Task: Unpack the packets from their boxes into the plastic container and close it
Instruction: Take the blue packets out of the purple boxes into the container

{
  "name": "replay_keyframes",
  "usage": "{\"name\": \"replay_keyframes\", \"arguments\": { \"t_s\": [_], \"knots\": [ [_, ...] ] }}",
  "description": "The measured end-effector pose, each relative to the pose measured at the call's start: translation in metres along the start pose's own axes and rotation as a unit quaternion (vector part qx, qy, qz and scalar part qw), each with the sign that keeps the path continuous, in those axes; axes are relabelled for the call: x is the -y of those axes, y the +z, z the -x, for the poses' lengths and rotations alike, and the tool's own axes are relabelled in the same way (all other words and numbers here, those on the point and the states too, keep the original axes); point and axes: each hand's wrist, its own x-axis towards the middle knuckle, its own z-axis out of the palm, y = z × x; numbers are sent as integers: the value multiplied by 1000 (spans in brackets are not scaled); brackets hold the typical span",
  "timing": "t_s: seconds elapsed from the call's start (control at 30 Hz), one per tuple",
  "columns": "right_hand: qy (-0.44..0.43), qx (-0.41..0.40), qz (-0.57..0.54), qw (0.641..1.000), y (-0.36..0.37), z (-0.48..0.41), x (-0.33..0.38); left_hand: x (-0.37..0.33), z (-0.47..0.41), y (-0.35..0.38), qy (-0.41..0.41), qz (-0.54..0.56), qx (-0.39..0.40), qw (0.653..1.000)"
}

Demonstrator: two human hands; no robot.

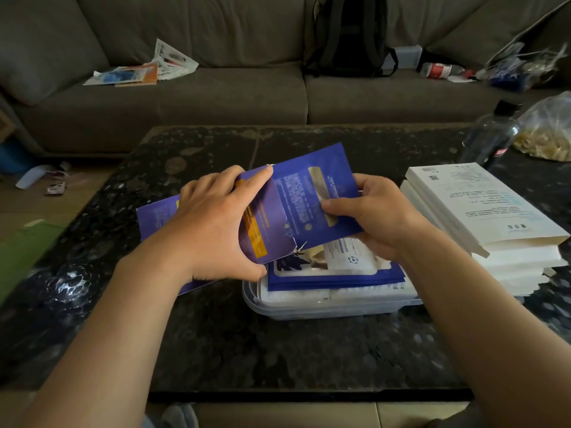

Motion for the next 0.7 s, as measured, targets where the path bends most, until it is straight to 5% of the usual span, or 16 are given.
{"name": "replay_keyframes", "arguments": {
  "t_s": [0.47, 0.7],
  "knots": [
    [-77, -75, -104, 989, -33, 1, 12, 15, 4, -9, -73, 6, -7, 997],
    [-134, -35, -111, 984, -44, 2, 8, 21, 6, -11, -88, 3, -16, 996]
  ]
}}
